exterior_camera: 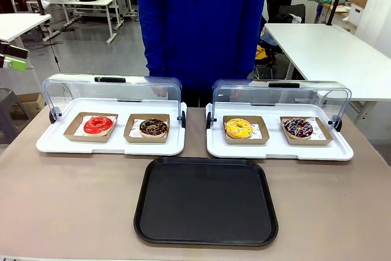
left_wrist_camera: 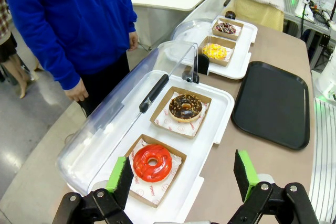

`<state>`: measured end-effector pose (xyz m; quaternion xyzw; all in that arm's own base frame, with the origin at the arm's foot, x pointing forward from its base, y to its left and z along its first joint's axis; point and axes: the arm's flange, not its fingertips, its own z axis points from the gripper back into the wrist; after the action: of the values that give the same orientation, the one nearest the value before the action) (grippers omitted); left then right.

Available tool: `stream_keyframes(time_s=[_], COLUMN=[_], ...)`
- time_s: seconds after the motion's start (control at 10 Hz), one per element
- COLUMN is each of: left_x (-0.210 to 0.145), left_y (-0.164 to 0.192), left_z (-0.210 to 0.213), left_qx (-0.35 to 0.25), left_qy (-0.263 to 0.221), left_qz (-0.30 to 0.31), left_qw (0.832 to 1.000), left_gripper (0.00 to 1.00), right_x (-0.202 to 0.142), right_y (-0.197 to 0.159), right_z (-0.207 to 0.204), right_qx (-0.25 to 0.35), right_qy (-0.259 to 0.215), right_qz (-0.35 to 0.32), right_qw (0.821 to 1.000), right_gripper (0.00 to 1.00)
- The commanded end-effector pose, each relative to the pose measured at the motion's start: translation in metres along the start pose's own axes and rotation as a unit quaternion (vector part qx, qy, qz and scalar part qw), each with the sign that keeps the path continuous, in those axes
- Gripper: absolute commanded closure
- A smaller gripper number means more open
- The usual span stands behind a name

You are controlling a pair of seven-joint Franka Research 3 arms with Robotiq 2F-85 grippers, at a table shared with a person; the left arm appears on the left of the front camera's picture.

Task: Move the first donut from the left to the tray.
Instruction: Pick up the Paper togo box containing the Donut indicated by the person and place it on the Handle tray.

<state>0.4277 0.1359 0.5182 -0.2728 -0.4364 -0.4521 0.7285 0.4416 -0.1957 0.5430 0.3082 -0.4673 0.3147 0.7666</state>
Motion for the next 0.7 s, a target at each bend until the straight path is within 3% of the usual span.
stream_keyframes(time_s=[0.0,0.6], left_x=[0.0008,0.0008], left_y=[-0.0003,-0.0003], left_z=[-0.0001,-0.0001], left_qx=[-0.002,-0.002], left_qy=[-0.007,-0.007], left_qz=[-0.004,-0.004], left_qw=[1.0,1.0], left_gripper=[0.0,0.0], right_x=[0.0008,0.0008], right_y=[0.0005,0.0005], right_z=[-0.0009,-0.0009], right_qx=[0.002,0.002], right_qy=[-0.004,-0.004], right_qz=[0.003,0.003], right_qw=[1.0,1.0], right_gripper=[0.0,0.0])
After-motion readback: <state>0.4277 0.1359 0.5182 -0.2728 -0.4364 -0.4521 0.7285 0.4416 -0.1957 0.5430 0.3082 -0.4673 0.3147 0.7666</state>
